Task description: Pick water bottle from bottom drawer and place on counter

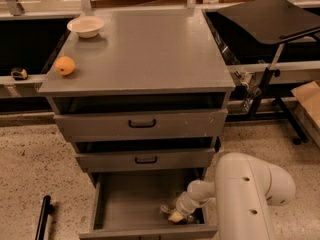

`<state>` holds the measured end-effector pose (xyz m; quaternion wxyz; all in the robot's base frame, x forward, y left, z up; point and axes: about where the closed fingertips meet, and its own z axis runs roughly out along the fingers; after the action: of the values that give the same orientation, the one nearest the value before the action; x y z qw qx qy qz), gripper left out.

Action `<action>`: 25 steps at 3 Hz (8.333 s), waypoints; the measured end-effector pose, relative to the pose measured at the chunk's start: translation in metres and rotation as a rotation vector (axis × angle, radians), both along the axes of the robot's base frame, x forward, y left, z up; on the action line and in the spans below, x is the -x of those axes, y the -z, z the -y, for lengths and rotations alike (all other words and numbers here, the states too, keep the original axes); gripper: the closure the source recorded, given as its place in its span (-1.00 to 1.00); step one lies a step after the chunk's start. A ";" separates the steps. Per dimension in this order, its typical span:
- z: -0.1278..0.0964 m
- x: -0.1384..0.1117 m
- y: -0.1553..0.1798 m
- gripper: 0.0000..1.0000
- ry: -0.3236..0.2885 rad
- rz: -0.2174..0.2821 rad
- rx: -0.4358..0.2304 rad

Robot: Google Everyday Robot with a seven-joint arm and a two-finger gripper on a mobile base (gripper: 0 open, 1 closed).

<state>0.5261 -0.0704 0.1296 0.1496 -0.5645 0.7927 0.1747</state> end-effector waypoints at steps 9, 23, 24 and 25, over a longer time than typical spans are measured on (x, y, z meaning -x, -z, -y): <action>-0.039 0.139 -0.547 1.00 -0.601 0.277 0.226; -0.016 -0.317 -0.776 0.64 -0.174 0.681 -0.002; -0.046 -0.311 -0.744 0.17 -0.187 0.560 -0.001; -0.052 -0.308 -0.740 -0.29 -0.191 0.538 -0.001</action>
Offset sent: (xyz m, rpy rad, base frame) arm -0.0173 -0.0047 0.1722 0.1947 -0.0908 0.1974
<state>0.8342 -0.0182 0.8693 0.3378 -0.6626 0.6677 0.0324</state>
